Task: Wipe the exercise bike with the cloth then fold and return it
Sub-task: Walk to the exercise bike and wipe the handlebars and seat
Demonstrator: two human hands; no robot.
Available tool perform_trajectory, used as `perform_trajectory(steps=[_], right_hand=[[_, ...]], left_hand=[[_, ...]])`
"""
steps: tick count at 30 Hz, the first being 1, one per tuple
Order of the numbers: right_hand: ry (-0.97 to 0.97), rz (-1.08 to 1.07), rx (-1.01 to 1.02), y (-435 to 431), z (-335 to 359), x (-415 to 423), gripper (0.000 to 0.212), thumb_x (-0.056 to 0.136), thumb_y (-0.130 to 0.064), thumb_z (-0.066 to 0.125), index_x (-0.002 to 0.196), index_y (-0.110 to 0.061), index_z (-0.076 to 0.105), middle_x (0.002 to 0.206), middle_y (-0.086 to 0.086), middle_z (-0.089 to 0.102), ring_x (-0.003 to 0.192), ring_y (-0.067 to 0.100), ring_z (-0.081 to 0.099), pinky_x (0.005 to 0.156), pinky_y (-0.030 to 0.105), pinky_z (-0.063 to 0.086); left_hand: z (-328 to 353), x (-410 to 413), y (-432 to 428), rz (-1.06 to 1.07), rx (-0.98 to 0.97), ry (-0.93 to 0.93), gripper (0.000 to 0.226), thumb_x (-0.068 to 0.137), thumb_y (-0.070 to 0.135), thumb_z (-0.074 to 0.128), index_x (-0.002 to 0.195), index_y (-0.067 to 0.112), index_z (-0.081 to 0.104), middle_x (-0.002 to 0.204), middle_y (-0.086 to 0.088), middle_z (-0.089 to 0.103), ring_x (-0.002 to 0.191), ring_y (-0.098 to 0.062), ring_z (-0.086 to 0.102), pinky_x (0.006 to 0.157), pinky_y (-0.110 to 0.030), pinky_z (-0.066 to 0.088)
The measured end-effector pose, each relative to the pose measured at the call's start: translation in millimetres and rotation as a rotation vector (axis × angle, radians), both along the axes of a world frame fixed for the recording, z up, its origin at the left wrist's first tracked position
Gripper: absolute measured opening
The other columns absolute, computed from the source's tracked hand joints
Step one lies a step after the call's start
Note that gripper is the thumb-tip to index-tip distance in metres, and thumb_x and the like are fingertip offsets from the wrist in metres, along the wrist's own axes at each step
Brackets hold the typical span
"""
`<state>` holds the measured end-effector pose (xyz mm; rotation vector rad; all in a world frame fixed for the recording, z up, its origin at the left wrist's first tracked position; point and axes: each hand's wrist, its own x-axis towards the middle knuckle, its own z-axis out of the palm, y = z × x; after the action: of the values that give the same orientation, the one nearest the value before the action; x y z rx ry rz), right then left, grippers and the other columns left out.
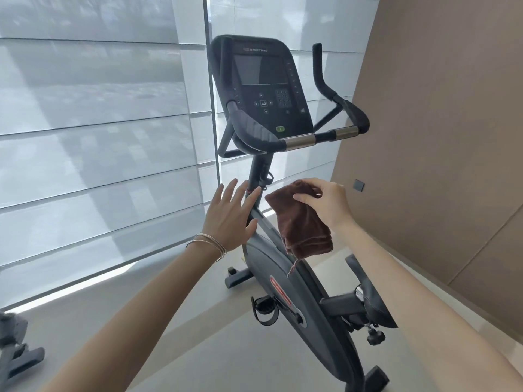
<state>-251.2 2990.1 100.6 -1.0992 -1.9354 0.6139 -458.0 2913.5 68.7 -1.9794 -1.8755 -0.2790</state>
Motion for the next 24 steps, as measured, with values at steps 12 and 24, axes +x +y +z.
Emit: perform_trajectory(steps=[12, 24], right_hand=[[-0.081, -0.358, 0.042, 106, 35, -45, 0.035, 0.079, -0.028, 0.073, 0.112, -0.015, 0.068, 0.108, 0.004, 0.071, 0.097, 0.023, 0.064, 0.088, 0.031, 0.049], [0.070, -0.720, 0.100, 174, 60, -72, 0.034, 0.072, -0.023, 0.079, 0.103, -0.015, 0.069, 0.102, 0.004, 0.072, 0.096, 0.022, 0.065, 0.085, 0.032, 0.051]], left_hand=[[41, -78, 145, -0.269, 0.100, 0.028, 0.063, 0.089, 0.046, 0.049, 0.143, 0.019, 0.031, 0.150, -0.012, 0.035, 0.139, -0.034, 0.026, 0.115, -0.050, 0.021], [56, -90, 240, -0.465, 0.089, 0.015, 0.065, 0.088, 0.051, 0.045, 0.144, 0.023, 0.028, 0.151, -0.009, 0.033, 0.141, -0.034, 0.024, 0.116, -0.050, 0.014]])
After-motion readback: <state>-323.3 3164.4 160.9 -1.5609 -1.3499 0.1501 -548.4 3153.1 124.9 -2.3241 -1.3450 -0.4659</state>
